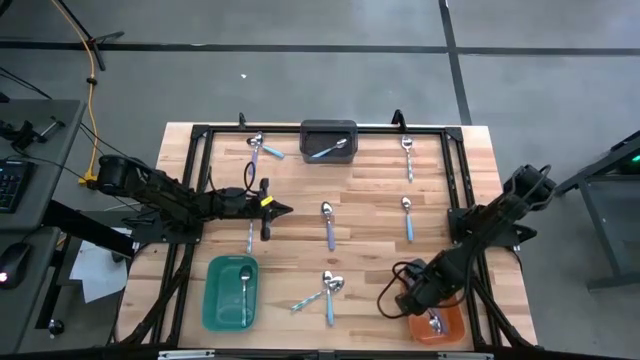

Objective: Sort silverware by color (type)
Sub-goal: Put the purple spoon into the orange bin, then put the blue spoon into the black bin

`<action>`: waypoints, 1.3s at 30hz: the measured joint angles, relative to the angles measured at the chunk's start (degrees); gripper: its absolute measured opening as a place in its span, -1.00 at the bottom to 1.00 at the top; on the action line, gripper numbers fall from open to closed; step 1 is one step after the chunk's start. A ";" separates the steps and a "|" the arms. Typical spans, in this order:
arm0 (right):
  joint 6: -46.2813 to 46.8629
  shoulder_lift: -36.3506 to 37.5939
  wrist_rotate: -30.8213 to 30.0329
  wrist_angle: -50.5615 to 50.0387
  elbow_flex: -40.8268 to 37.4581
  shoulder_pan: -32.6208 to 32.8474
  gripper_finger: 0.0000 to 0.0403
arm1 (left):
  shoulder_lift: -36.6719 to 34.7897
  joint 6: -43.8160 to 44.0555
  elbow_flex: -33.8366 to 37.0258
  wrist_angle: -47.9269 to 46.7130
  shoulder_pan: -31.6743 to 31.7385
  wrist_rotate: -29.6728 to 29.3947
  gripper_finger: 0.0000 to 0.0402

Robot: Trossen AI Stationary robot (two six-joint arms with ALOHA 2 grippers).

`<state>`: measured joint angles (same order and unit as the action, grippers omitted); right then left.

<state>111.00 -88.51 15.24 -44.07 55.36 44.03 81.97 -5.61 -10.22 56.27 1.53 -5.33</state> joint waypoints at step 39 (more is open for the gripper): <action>-95.98 2.07 -11.70 18.32 4.53 -29.76 -1.00 | -0.02 -1.41 -8.50 -23.93 16.59 7.09 -1.00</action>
<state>15.03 -86.44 3.54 -25.75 59.89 14.27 81.95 -7.02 -18.71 32.35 18.13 1.76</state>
